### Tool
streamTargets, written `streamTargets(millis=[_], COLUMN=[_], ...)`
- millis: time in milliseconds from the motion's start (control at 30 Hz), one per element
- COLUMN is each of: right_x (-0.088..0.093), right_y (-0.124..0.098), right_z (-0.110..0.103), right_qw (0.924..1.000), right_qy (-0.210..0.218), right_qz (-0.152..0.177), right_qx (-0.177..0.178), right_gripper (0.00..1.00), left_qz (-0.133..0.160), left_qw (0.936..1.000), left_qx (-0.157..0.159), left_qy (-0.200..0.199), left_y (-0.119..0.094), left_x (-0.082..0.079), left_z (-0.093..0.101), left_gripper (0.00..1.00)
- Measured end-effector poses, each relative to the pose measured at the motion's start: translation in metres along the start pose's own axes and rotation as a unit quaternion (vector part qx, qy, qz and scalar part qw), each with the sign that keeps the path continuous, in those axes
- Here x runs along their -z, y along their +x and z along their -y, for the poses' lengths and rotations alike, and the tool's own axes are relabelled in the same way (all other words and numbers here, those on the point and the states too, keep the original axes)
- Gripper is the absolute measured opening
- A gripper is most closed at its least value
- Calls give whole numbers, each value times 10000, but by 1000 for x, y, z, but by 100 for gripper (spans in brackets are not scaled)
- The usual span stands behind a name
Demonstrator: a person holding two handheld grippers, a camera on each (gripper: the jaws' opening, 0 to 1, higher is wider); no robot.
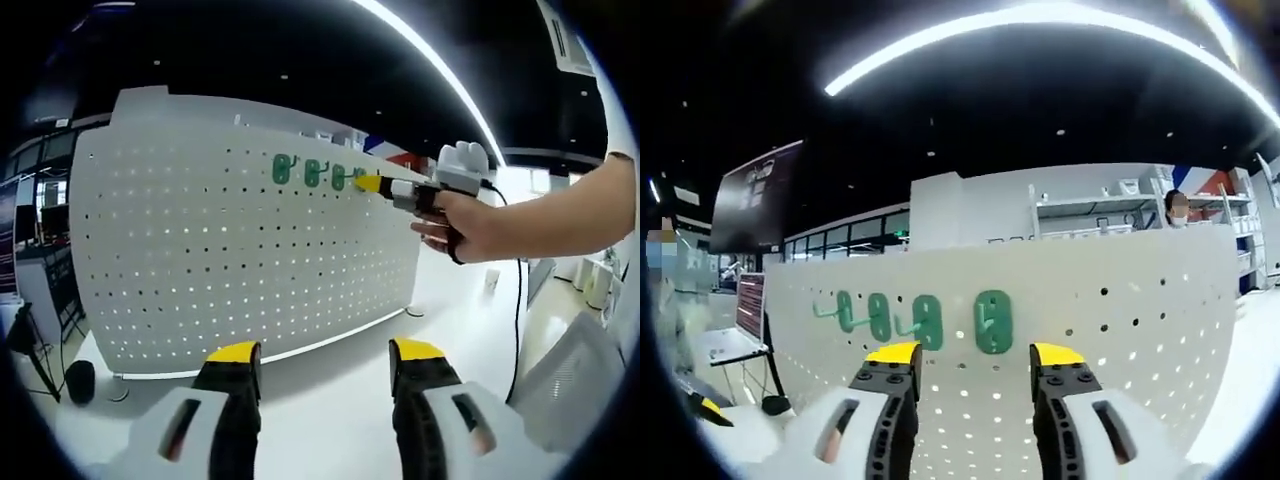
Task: Insert the hook assembly into the mounting plate slot until the hook locks in place.
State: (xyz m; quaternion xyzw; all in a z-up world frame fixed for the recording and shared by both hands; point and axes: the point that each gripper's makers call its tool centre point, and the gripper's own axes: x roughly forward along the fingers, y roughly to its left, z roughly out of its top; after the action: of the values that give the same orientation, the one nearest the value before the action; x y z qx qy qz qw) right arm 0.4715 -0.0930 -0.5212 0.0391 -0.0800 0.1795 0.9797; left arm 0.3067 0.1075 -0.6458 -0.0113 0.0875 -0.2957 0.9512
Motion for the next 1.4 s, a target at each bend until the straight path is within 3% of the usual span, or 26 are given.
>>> streamTargets(millis=[500, 700, 1400], right_x=[1, 3, 18], right_y=[-10, -24, -85], right_z=[-8, -11, -13], right_qw=[9993, 9982, 9963], right_qy=[-19, -219, -302], right_qz=[-77, -159, -359], right_qx=[-357, -527, -723], right_gripper=[45, 45, 49], left_qz=[48, 84, 210], left_qw=[10000, 9999, 9995], left_qx=[-2, -10, -46], left_qy=[35, 62, 225], left_y=[0, 0, -1], left_x=[-5, -8, -24], left_z=[-2, -3, -6], left_gripper=[53, 53, 56])
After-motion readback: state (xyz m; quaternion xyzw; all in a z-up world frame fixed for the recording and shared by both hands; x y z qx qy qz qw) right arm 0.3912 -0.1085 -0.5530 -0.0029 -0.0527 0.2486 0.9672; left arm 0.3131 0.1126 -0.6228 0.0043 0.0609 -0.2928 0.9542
